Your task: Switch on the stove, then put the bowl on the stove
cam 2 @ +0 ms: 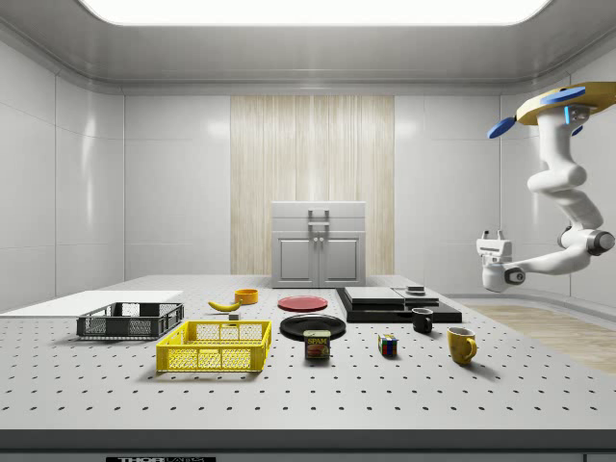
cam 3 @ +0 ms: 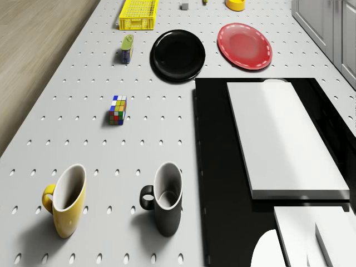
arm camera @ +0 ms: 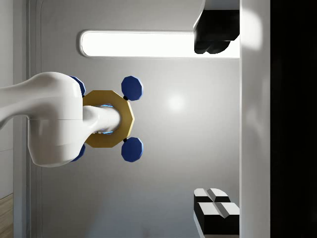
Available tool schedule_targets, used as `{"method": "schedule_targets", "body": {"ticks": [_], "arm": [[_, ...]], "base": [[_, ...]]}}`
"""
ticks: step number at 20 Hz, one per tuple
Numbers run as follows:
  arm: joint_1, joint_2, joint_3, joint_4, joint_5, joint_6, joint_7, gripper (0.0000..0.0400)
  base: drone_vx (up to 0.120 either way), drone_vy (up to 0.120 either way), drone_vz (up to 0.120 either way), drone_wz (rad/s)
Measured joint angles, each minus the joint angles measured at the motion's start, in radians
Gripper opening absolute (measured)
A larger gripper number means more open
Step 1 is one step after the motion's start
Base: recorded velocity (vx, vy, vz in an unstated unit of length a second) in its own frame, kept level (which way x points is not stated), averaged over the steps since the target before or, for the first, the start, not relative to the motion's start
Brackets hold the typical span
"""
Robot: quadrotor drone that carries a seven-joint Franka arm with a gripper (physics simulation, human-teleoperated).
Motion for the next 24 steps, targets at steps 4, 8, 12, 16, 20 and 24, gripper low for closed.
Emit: {"method": "schedule_targets", "body": {"ticks": [4, 8, 12, 16, 20, 24], "arm": [[0.000, -0.001, 0.000, 0.000, 0.000, 0.002, 0.000, 0.0400], [-0.001, -0.003, 0.001, -0.002, 0.000, 0.005, 0.000, 0.0400], [-0.001, -0.005, 0.002, -0.003, -0.001, 0.007, 0.000, 0.0400], [-0.002, -0.007, 0.003, -0.005, -0.002, 0.010, 0.000, 0.0400], [-0.003, -0.009, 0.005, -0.007, -0.005, 0.013, 0.000, 0.0400], [-0.004, -0.011, 0.009, -0.009, -0.011, 0.016, 0.001, 0.0400]], "base": [[0.090, -0.120, 0.000, 0.000], [0.120, -0.120, 0.000, 0.000], [0.100, -0.120, 0.000, 0.000], [0.000, -0.120, 0.000, 0.000], [0.000, -0.120, 0.000, 0.000], [0.000, -0.120, 0.000, 0.000]]}}
